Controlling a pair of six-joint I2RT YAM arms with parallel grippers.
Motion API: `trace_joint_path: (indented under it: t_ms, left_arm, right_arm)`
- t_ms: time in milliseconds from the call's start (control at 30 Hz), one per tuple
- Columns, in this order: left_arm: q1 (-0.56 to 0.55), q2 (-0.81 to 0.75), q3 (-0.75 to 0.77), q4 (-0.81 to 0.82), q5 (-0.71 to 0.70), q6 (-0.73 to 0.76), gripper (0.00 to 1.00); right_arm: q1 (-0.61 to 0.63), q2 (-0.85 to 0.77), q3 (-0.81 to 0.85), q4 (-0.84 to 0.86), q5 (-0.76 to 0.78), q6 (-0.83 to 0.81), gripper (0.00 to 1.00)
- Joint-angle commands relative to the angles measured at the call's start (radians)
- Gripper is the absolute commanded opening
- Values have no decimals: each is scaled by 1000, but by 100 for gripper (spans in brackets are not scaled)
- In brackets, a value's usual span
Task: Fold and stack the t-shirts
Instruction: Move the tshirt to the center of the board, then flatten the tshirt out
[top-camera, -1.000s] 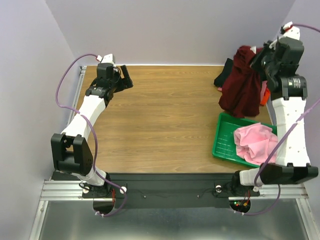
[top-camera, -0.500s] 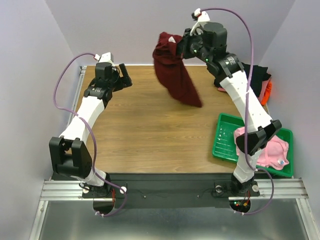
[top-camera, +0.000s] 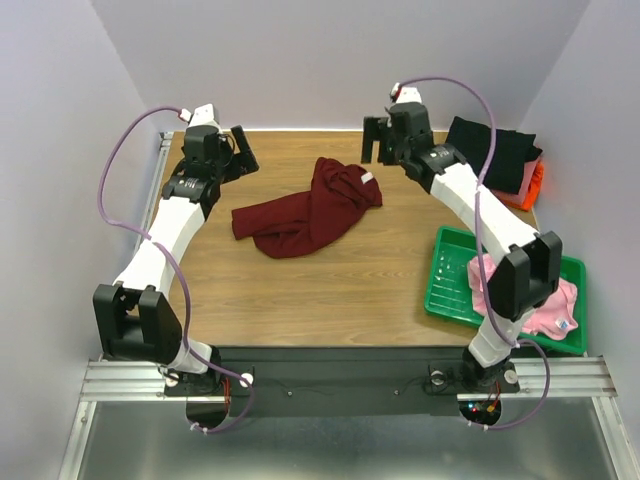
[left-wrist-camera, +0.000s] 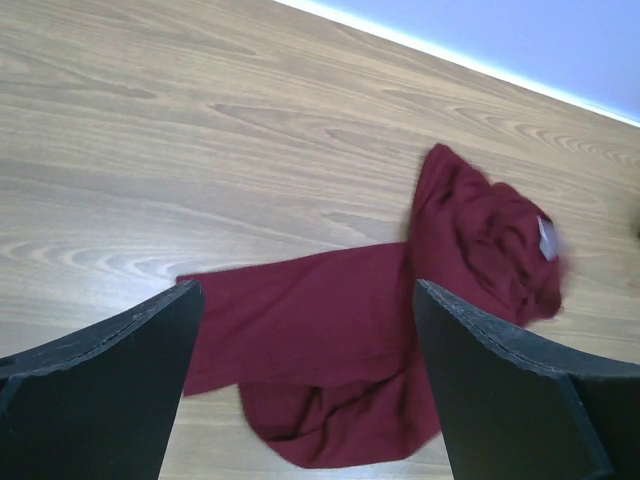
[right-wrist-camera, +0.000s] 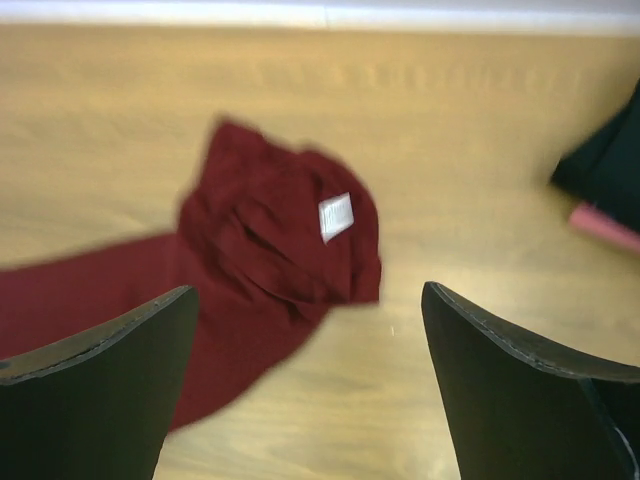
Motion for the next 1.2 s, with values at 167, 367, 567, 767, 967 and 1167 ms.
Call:
trace_joint_path:
  t_ms: [167, 367, 567, 767, 967, 1167]
  left_arm:
    - [14, -15, -90, -50, -51, 21, 99]
    - [20, 123, -90, -133, -74, -44, 98]
    - [42, 146, -167, -127, -103, -119, 91]
    - [54, 210, -228, -125, -111, -175, 79]
    - [56, 249, -255, -70, -85, -192, 72]
    - [56, 289, -247, -43, -71, -204, 61]
  right_arm:
    - [26, 147, -12, 42, -266, 17, 95]
    - [34, 299, 101, 68, -429, 53, 91]
    - [37, 350, 138, 70, -478, 79, 90]
    - [37, 342, 95, 73, -481, 73, 90]
    - [37, 334, 60, 73, -487, 65, 90]
    - [37, 328, 46, 73, -483, 64, 90]
